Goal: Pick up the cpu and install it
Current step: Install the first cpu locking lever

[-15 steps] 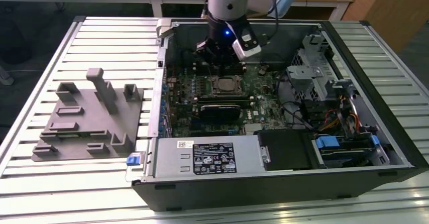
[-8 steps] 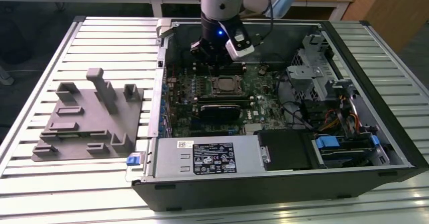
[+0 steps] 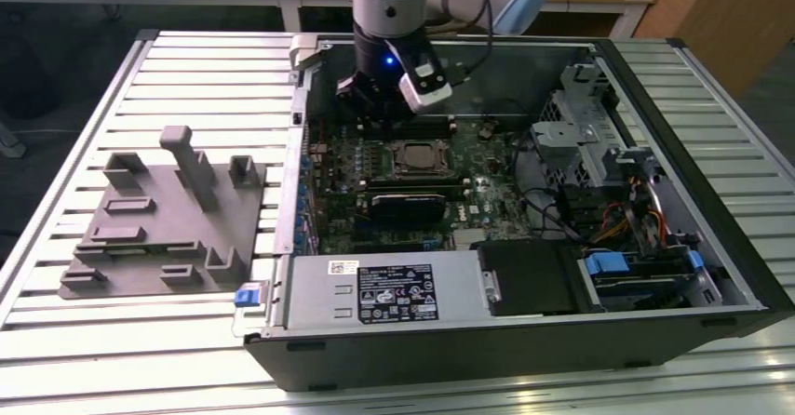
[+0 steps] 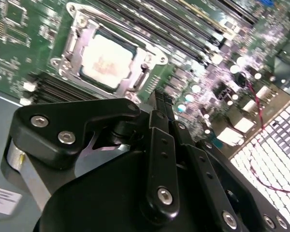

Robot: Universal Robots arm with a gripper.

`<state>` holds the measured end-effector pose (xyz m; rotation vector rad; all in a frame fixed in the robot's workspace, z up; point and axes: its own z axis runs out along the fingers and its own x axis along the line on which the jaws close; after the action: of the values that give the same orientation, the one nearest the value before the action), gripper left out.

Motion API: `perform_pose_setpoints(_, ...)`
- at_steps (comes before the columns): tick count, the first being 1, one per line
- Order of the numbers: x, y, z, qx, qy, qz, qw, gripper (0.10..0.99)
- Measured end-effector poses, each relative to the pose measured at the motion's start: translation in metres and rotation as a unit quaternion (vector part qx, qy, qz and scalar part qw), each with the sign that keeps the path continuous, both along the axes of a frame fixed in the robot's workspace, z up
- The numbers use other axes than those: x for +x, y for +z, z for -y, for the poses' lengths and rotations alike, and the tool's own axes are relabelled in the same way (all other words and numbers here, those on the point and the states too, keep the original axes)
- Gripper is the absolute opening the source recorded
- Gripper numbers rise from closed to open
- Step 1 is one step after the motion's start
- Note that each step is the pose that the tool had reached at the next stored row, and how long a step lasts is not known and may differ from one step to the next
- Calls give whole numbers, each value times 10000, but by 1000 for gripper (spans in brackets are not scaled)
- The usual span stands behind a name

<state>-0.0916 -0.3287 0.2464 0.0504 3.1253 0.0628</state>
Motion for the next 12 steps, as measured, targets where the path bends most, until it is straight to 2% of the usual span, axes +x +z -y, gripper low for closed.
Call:
perform_pose_setpoints(2,-49,-1,0,13,0,-1,10000,106)
perform_pose_setpoints(4,-83,-3,0,57,-1,0,10000,106)
perform_pose_setpoints(8,-131,-6,0,220,0,0,9998,106)
perform_pose_setpoints(10,-145,-8,1,370,2,0,9993,106)
perform_pose_setpoints(12,-154,-9,2,550,5,-1,9985,106)
